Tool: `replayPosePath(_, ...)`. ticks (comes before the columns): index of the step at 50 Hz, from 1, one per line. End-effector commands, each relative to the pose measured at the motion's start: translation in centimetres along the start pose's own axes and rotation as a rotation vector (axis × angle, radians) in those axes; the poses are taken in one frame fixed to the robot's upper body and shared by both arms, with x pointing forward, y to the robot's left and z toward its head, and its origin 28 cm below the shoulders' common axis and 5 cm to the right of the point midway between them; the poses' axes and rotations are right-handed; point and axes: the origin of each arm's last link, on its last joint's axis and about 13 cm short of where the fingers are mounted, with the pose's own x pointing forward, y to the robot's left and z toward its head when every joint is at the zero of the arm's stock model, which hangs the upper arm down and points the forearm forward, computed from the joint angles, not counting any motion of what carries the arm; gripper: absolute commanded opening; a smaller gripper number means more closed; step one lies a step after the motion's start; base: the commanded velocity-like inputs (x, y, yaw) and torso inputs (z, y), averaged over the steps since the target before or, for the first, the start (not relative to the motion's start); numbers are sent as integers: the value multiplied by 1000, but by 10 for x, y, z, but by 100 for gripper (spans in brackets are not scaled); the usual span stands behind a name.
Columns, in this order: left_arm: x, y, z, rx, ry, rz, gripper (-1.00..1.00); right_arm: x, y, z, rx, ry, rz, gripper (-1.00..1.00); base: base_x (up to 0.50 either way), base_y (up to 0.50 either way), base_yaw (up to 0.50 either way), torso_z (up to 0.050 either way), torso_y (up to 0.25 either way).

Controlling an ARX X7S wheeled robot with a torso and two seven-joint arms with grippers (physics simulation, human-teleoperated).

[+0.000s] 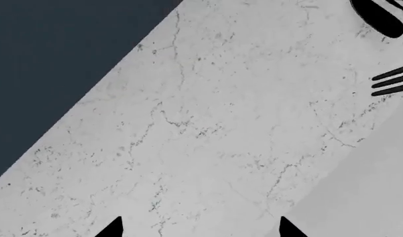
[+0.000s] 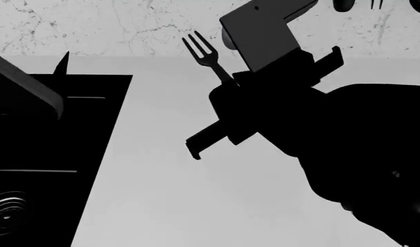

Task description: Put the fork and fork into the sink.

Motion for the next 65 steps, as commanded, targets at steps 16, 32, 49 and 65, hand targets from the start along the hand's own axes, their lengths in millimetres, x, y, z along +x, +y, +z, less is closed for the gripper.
replayPosePath(16,26,18,8,953,-398,-168,100,-9,1,33,-68,-118,75,-100,0,0,0,0,0)
replayPosePath(32,24,19,26,981,-468,-150,100,3,0,32,-67,-128,108,-100,0,0,0,0,0)
replayPosePath(49,18,28,34,963,-470,-110,100,16,-5,27,-39,-106,114,-100,0,0,0,0,0)
replayPosePath(65,21,21,31,949,-475,-122,100,19,3,32,-71,-125,146,-100,0,0,0,0,0)
